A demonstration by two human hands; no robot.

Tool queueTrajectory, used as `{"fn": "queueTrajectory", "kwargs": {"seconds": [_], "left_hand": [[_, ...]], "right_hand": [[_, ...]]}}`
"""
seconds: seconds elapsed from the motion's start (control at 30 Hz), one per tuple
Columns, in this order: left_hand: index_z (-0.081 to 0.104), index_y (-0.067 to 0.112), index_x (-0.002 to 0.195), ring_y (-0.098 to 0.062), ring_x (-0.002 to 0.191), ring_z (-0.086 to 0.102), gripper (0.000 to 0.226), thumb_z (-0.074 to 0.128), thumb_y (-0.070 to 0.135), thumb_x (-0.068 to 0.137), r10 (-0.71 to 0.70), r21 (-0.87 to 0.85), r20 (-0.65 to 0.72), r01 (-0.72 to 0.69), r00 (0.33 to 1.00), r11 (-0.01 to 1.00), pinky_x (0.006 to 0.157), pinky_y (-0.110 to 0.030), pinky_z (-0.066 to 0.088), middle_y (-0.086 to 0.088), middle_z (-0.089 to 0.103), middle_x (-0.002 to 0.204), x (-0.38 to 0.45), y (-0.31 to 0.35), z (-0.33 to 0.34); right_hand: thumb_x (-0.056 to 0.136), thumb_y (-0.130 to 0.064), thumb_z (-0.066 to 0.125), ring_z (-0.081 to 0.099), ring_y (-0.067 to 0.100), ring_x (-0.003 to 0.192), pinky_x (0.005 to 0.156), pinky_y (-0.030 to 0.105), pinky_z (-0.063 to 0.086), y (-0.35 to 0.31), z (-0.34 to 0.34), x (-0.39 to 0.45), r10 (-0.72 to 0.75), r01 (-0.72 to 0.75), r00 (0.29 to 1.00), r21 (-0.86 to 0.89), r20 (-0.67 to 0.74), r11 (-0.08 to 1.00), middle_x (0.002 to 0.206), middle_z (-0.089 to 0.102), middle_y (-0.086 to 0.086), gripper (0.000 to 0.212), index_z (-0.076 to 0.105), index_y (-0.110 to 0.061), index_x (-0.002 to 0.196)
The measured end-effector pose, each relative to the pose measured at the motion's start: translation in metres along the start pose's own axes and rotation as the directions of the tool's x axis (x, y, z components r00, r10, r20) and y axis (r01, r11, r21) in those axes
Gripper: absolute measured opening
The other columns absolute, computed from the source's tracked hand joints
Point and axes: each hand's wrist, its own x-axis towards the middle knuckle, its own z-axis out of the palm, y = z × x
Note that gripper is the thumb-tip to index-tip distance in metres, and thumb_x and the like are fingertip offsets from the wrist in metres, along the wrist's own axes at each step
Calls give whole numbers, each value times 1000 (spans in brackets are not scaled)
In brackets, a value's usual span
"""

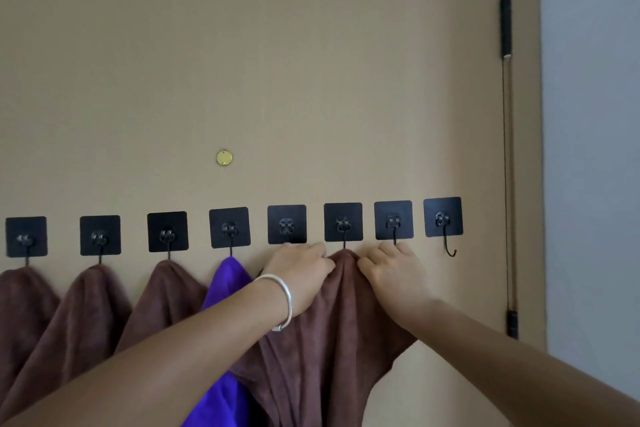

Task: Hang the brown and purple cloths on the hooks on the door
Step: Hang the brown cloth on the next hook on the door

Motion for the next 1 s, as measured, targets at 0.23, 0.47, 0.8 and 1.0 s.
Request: {"fn": "queueTrajectory", "kwargs": {"seconds": [0.23,0.47,0.8,1.0], "left_hand": [[66,19,109,-26,113,44,32,55,40,88,74,92,42,-77,996,993,86,-38,36,-4,50,117,0,21,-1],[19,7,143,-35,108,58,70,57,32,90,-52,-397,286,168,957,902,86,-39,46,-15,59,120,-14,52,20],[28,12,142,-27,115,50,50,42,18,94,-164,-187,-94,145,982,972,84,-39,47,-6,41,134,-26,48,4],[1,12,151,-23,110,53,67,40,17,96,-159,-107,-77,150,984,983,70,-38,47,-3,39,134,-40,59,30]], "right_hand": [[81,-17,66,55,25,85,72,34,45,-6,-8,-6,78,-78,997,11,21,997,91,61,5,10,71,-15,90],[85,-11,65,58,25,87,64,32,50,-10,-5,-18,145,-159,984,147,103,976,98,59,6,18,65,-11,103],[92,-26,47,60,21,82,54,28,37,-28,23,-44,201,-232,969,252,140,940,101,60,-2,31,54,-19,122],[77,-19,67,64,24,100,74,36,56,-34,25,-71,197,-223,974,339,109,914,115,66,3,42,65,-14,118]]}}
